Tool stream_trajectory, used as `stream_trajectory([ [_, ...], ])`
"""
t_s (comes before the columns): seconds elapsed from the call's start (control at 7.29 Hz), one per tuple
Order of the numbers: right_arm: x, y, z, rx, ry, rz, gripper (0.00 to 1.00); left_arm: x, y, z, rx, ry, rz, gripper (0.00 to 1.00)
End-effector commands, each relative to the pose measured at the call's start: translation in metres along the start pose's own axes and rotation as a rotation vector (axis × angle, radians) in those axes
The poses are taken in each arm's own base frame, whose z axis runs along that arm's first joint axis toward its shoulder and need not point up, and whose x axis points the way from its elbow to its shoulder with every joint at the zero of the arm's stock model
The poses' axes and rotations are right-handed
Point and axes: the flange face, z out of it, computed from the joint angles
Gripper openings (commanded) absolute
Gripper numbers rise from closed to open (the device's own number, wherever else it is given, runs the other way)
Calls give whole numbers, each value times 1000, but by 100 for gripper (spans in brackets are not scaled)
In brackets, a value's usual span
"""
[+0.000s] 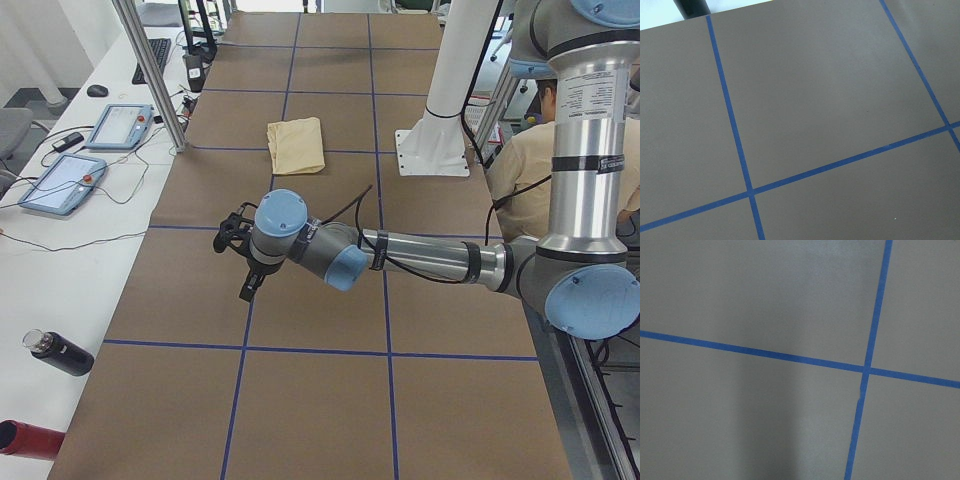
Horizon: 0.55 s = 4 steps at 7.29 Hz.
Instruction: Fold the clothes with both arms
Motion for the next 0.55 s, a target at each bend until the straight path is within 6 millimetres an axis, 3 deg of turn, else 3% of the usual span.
stream_trajectory([
  [0.0,-16,-7,6,-11,0,-33,100,9,-6,5,-4,11,21,99],
  [0.41,-25,-10,12,-21,-2,-49,100,11,-11,4,0,10,24,100],
])
